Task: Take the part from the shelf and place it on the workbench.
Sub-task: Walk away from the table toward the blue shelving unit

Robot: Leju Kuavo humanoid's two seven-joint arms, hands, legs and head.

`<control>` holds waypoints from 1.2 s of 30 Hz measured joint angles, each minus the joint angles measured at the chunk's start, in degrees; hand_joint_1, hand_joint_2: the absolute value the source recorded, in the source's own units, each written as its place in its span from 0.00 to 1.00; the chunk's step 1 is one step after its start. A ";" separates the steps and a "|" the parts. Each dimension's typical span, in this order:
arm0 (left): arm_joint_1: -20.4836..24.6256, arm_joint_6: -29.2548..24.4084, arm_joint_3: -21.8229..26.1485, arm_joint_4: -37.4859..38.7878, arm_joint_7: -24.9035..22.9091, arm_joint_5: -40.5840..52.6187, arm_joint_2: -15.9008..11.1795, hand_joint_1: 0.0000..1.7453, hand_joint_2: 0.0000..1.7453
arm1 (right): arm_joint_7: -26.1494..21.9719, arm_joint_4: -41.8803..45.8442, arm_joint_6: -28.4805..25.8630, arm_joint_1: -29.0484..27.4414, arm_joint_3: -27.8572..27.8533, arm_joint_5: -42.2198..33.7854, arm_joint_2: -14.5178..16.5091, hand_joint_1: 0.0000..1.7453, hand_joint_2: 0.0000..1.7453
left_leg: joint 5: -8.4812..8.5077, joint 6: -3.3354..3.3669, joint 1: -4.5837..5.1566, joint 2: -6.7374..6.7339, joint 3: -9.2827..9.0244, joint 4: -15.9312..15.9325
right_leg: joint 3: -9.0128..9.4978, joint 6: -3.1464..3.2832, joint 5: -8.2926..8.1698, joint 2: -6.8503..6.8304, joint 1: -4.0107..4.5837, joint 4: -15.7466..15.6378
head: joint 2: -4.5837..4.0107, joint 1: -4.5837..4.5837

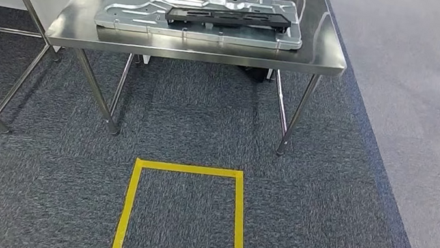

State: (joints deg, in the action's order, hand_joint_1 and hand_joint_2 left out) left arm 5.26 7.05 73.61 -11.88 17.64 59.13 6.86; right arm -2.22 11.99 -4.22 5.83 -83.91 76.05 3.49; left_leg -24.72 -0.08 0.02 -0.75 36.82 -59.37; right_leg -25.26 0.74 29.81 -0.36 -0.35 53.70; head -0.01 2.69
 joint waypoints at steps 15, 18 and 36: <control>-0.09 -1.02 0.02 0.01 -0.74 -0.18 -0.16 0.00 0.00 | -1.04 -0.11 2.53 -0.01 0.11 -1.16 -0.12 0.00 0.50 | -3.44 1.56 -0.52 0.29 -8.56 3.81 | -6.33 -2.28 -2.35 0.06 0.18 3.71 | 0.01 0.00; -0.03 -1.22 0.03 0.02 -1.12 -0.16 -0.21 0.00 0.00 | -0.98 -0.17 2.65 -0.06 0.11 -1.72 -0.23 0.00 1.00 | -2.86 2.33 -0.44 0.17 -7.90 3.93 | -10.76 -2.93 3.32 0.18 -0.10 13.64 | 0.01 -0.01; -0.05 -2.12 -0.05 0.02 -4.28 -1.15 -0.22 0.00 1.00 | -0.99 -0.18 1.09 -0.46 0.65 -3.91 -0.24 0.00 1.00 | -2.73 1.34 0.19 0.29 -6.31 2.27 | -4.79 -2.03 -1.94 0.54 0.00 2.84 | -0.01 0.02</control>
State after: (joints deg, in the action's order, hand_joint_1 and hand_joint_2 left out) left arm 5.22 4.93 73.56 -11.87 13.36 57.98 6.64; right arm -3.21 11.81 -3.14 5.37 -83.26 72.14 3.25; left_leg -27.45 1.26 0.21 -0.46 30.50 -57.10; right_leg -30.05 -1.30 27.87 0.17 -0.36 56.55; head -0.02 2.71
